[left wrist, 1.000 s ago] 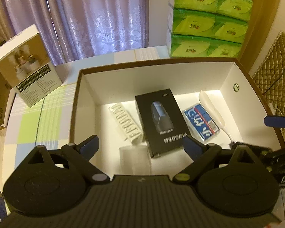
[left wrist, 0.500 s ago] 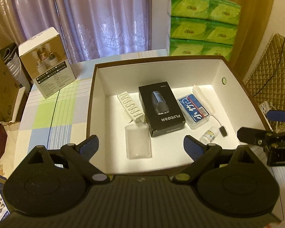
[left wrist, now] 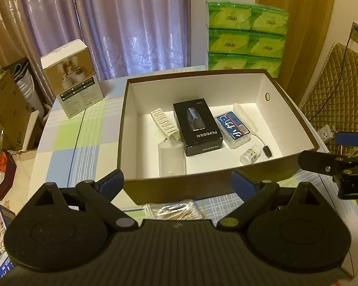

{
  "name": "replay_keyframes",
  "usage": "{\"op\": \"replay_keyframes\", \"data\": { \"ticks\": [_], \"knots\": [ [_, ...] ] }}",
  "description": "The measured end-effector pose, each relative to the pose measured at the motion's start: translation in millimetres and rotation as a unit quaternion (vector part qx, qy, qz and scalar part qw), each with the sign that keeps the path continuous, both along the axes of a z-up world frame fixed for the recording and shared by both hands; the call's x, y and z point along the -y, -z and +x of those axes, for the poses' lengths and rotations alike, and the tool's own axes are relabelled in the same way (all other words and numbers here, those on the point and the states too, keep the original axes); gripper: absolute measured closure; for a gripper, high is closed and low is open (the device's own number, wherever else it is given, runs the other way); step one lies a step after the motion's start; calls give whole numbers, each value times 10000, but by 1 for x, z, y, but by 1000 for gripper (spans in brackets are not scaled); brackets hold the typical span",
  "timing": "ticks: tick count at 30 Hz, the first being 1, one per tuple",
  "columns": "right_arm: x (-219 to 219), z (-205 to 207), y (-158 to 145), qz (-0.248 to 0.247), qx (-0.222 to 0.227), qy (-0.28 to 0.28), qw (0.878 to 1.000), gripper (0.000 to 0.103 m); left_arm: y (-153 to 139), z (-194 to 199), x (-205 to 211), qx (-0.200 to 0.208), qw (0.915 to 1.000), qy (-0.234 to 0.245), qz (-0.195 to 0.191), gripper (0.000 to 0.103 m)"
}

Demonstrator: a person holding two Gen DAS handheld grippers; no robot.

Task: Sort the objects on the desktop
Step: 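Withdraw both tools from the box back toward the table, then move left tool to the green lip gel tube while right tool approaches the red candy packet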

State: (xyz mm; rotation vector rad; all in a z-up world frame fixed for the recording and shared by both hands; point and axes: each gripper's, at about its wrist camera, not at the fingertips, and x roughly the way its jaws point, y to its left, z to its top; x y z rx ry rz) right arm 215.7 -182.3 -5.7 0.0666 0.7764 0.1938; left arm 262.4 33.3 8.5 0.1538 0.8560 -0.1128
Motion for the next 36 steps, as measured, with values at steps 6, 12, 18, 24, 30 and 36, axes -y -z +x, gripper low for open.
{"op": "replay_keyframes", "data": {
  "ticks": [6, 12, 18, 24, 30, 36],
  "knots": [
    [-4, -23, -7, -51, 89, -55, 9999, 2, -6, -25, 0, 71, 10000, -11, 26, 8],
    [-5, -47, -8, -110, 105, -143, 9998, 2, -7, -50, -1, 63, 10000, -33, 48, 7],
    [-6, -67, -4, -197, 24, -158, 9997, 2, -5, -72, -3, 55, 10000, -61, 51, 7],
    [-6, -86, 0, -211, -57, -166, 9996, 2, -1, -92, -3, -5, 9999, -48, 101, 7],
    [-9, -100, 5, -221, -142, -235, 9994, 2, 4, -108, -3, -77, 9998, -98, 128, 7],
    [-12, -112, 11, -220, -231, -301, 9990, 2, 6, -120, 0, -107, 9997, -83, 194, 7]
  ]
}}
